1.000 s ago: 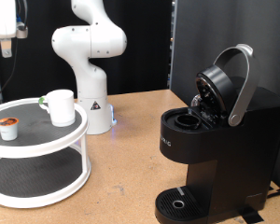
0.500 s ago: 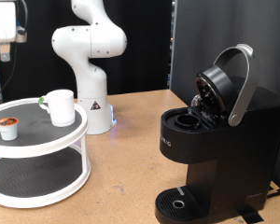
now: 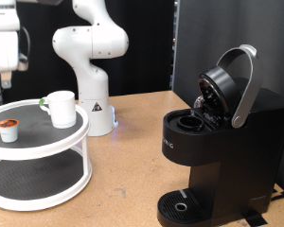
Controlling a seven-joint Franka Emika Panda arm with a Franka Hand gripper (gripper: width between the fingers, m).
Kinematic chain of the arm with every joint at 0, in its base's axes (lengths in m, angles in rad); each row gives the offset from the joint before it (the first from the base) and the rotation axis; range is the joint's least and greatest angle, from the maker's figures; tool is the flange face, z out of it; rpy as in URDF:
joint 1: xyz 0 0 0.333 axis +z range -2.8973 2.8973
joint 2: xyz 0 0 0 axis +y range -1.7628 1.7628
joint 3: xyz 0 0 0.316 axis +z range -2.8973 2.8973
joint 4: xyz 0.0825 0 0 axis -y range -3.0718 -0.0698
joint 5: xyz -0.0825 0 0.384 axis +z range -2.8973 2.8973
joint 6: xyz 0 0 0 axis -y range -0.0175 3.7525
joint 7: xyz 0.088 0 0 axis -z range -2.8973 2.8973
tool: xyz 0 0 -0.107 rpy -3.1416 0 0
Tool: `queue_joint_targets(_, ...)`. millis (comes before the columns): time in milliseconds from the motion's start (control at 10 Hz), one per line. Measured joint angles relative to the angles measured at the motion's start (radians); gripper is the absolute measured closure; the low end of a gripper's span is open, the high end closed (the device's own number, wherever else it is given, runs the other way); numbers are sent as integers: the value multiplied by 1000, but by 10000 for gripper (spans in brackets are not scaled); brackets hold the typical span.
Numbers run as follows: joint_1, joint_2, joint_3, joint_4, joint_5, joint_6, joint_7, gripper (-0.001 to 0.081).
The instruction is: Make a cup of coffee with the keurig machine
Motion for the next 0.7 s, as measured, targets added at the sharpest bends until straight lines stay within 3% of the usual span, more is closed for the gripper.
queue_joint_targets(700,-28,65,-38,-136,-49,222,2,3)
